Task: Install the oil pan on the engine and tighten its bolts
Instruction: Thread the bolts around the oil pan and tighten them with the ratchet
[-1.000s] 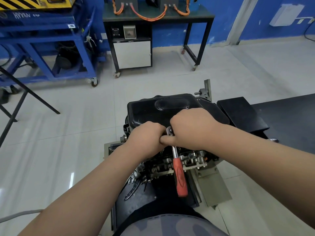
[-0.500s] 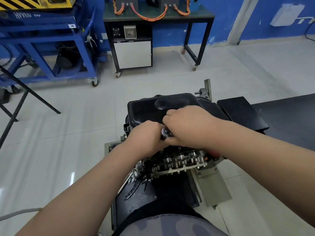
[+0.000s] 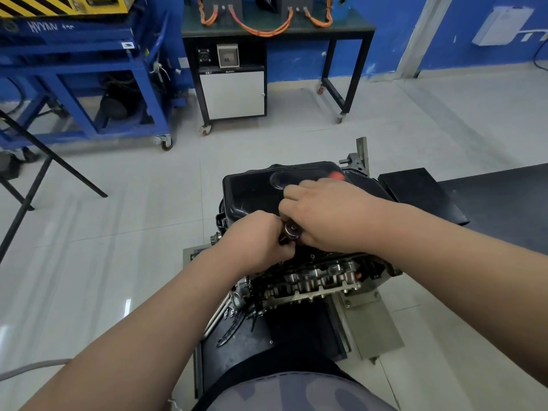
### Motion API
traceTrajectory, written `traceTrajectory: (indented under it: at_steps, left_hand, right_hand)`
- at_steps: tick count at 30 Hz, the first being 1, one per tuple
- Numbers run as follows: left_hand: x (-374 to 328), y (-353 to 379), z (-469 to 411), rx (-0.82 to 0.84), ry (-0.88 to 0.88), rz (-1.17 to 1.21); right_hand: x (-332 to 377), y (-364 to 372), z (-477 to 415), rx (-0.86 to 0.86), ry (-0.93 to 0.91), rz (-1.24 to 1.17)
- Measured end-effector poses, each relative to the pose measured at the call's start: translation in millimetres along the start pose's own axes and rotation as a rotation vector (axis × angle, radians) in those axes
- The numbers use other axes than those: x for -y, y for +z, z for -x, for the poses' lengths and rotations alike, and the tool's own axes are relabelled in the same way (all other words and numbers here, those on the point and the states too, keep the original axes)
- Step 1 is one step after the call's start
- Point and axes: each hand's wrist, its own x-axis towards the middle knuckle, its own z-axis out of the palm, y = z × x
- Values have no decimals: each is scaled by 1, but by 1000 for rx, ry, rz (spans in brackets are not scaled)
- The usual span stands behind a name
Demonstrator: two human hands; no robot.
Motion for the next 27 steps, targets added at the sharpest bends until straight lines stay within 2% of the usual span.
traceTrajectory:
  at_steps: [3,7,11,13,15,18,19,23,27]
  left_hand:
    - [1,0,0,0,-26,-15]
    - [0,-2,0,38,-26,-46]
    - [-3,-3,-1,-16,-13,-11]
    - [-3,-3,-1,-15,-43,-8]
    - [-2,-3,-1,-4,-63,-26]
    - [-2,-5,-2,26,-55,-56]
    - [-2,-5,-2,29,-42,-49]
    - [-1,-3,-1,7,-23,12]
    - [0,-6,1,12,-30,8]
  right_hand:
    - [2,1,1,-35,2,26]
    - [9,5,0,11,193,-62]
    - [1,3,-1,-20,10,1]
    - [-3,0,0,-13,9,5]
    - [2,4,-1,-37,75,33]
    - [10,7,-3,11,294,-61]
    - [10,7,-4,23,296,-85]
    - [-2,1,-5,52,35,-38]
    - [-1,2,-5,8,105,-20]
